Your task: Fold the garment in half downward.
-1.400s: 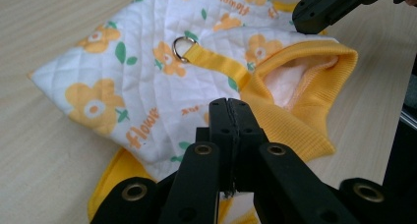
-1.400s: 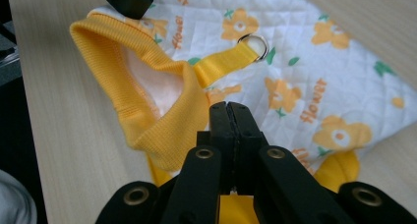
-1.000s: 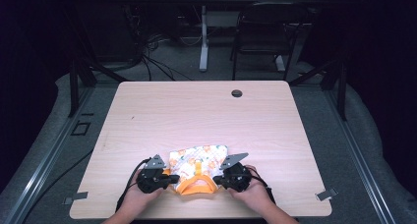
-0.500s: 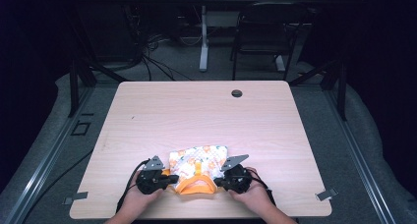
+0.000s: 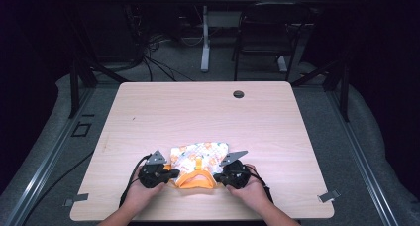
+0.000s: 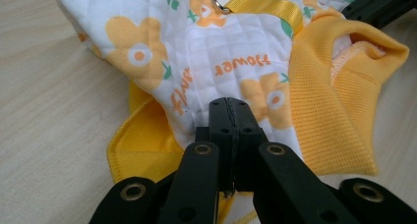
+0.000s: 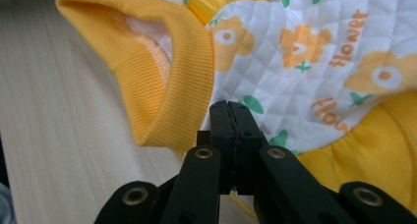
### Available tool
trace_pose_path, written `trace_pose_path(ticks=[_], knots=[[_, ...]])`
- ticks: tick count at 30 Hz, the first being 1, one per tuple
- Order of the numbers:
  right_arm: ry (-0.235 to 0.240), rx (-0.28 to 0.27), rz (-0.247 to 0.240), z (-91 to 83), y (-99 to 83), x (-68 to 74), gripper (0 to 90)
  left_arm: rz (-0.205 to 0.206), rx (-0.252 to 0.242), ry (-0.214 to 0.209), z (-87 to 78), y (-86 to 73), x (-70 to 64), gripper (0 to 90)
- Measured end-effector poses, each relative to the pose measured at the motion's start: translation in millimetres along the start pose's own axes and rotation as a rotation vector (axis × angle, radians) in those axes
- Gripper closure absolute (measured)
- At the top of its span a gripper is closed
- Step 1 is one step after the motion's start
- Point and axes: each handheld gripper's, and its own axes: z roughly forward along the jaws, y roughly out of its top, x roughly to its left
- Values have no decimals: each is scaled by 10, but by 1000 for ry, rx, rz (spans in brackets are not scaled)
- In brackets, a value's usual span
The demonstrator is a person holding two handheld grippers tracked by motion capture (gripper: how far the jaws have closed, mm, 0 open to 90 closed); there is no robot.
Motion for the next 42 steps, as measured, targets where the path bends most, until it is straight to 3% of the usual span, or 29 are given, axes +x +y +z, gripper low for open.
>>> trace_pose_path(ticks=[12,16,23,28,34,36,42], knots=[[-27,-13,45,113,174,-189,899,-26,-11,61,126,184,231,900],[-34,-13,58,142,226,-248,900,-69,-26,52,157,207,302,900],[-56,-5,57,170,288,-315,900,-56,-15,77,204,288,345,900],[-65,-16,90,199,335,-408,899,-90,-27,74,248,334,423,900],[-87,-17,96,229,389,-473,899,-91,-25,97,297,400,464,900],[-92,-15,102,234,402,-496,899,-113,-37,90,306,395,485,900],[-97,-37,125,250,403,-538,899,-127,-46,83,311,394,510,900]])
